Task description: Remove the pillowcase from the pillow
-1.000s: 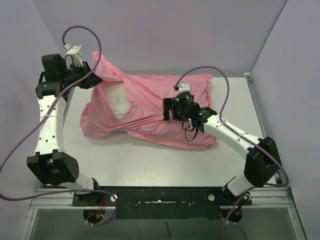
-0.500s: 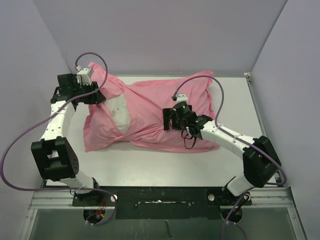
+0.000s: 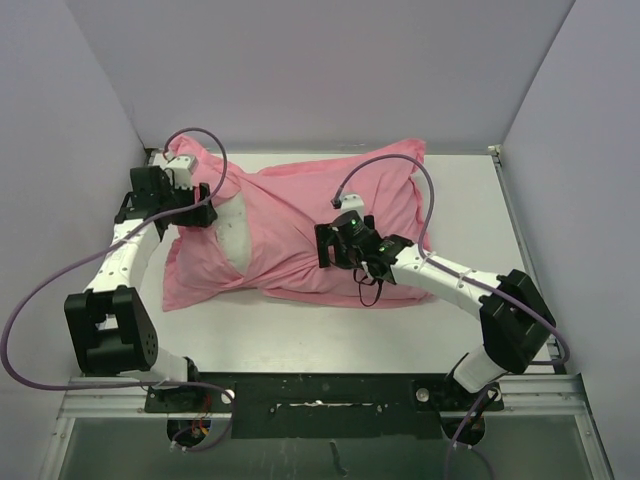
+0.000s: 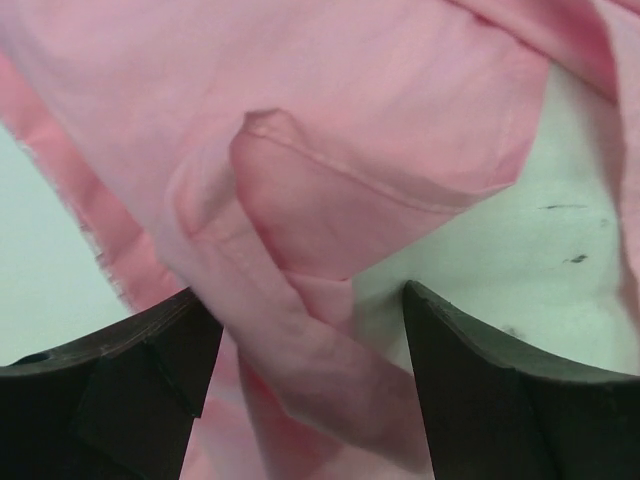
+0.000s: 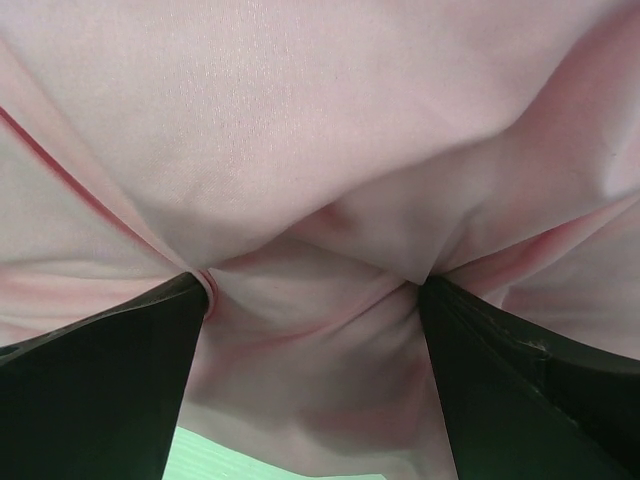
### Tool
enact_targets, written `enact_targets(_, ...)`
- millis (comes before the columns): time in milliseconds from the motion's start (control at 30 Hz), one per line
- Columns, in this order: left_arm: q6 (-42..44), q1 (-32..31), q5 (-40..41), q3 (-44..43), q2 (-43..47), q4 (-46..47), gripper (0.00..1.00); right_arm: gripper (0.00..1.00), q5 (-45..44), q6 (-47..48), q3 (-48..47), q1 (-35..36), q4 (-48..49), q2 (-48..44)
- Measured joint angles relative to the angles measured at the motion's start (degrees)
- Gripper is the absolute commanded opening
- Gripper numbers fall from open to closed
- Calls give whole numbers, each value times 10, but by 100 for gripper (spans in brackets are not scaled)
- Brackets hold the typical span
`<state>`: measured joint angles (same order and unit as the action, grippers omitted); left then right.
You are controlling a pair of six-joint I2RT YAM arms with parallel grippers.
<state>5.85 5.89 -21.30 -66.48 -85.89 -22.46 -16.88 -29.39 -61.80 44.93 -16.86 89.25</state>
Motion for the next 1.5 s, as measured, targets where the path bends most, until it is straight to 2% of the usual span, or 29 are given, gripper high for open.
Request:
enact_targets(100,23,12,27,13,4,9,64,89,-4,-1,-1,3,-2,0)
enact_targets(333,67,37,63,51,5,34,64,89,-6,-9,-2,13,-3,0)
enact_targets(467,96,37,97,61,4,54,77,89,-7,-12,-2,14,-3,0)
enact_targets(533,104,37,113,61,0,58,78,89,-7,-13,-2,14,-3,0)
enact_targets(600,109,37,124,61,-12,66,71,89,-7,-14,-2,14,-3,0)
enact_targets(633,109,37,127,61,-20,68,65,90,-7,-14,-2,16,-3,0)
enact_targets(667,108,37,129,60,-29,68,56,90,-7,-14,-2,17,-3,0)
enact_targets(800,87,31,120,42,-73,57,11,92,-6,-16,-3,23,-4,-1)
enact_targets(867,75,24,113,21,-96,44,1,92,-4,-16,-5,24,-11,-4)
enact_targets(1067,17,18,33,-51,-153,2,0,94,6,-14,-8,4,-71,-75)
enact_targets(1200,-30,30,-48,-111,-167,-41,0,92,3,-13,2,-59,-133,-171)
enact_targets(1367,-78,36,-132,-239,-171,-96,0,87,-8,-17,89,-119,-179,-290)
enact_targets(1500,-106,26,-180,-355,-173,-137,0,82,-7,-28,186,-124,-206,-301)
